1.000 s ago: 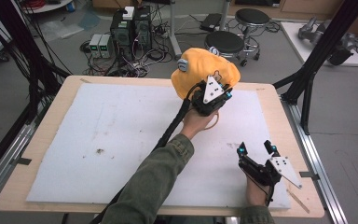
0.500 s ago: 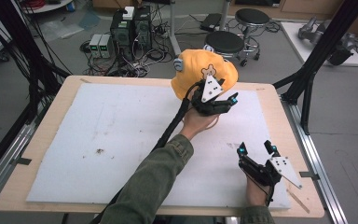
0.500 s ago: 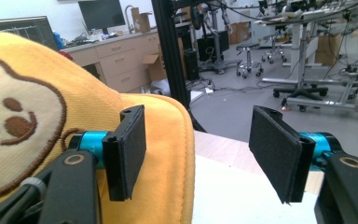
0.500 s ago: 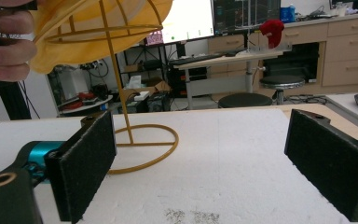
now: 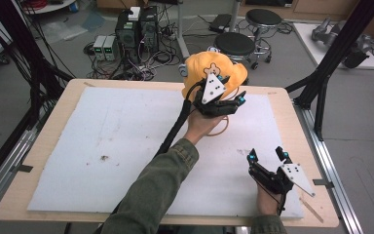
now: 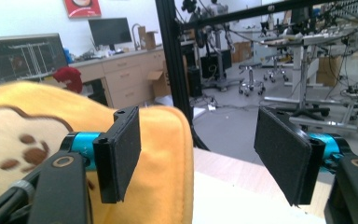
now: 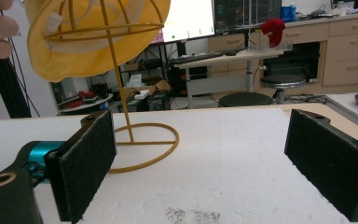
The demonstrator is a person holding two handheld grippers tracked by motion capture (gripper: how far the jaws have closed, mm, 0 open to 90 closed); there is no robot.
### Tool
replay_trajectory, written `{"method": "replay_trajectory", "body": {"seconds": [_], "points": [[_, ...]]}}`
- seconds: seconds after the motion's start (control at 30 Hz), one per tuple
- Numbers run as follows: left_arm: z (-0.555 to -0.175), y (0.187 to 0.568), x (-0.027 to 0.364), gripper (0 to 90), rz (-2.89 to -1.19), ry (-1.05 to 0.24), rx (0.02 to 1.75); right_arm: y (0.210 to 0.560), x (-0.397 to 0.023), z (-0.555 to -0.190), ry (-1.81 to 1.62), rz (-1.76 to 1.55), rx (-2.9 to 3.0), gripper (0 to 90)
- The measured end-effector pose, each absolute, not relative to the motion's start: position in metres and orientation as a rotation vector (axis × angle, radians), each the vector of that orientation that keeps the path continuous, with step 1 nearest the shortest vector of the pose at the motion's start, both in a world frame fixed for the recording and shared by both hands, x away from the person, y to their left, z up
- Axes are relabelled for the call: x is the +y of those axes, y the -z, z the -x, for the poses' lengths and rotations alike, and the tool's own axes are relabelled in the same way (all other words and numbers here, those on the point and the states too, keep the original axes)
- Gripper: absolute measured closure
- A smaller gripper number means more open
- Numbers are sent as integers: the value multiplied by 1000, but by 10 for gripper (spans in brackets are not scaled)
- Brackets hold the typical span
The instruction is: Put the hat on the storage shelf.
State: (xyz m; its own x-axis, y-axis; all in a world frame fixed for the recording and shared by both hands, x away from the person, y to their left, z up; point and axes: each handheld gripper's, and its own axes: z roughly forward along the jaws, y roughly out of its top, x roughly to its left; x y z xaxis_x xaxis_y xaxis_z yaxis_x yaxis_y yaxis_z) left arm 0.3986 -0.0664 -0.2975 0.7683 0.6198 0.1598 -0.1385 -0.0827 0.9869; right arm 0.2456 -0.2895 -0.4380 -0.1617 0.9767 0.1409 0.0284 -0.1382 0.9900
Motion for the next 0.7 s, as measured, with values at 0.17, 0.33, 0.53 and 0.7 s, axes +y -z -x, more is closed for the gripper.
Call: {"method": "replay_trajectory", "body": {"seconds": [0.17,0.33,0.53,0.7], "points": [[-395,289,-61,309,-1496,-668,397,438,-289,-246,-1426,-1241,1277,78],[-393,282,-52,298,-1465,-679,401,438,-289,-245,-1427,-1242,1276,78],[-389,273,-40,294,-1425,-696,405,438,-289,-246,-1425,-1241,1278,78],[-385,264,-26,291,-1393,-701,410,438,-289,-245,-1425,-1239,1278,78]]}}
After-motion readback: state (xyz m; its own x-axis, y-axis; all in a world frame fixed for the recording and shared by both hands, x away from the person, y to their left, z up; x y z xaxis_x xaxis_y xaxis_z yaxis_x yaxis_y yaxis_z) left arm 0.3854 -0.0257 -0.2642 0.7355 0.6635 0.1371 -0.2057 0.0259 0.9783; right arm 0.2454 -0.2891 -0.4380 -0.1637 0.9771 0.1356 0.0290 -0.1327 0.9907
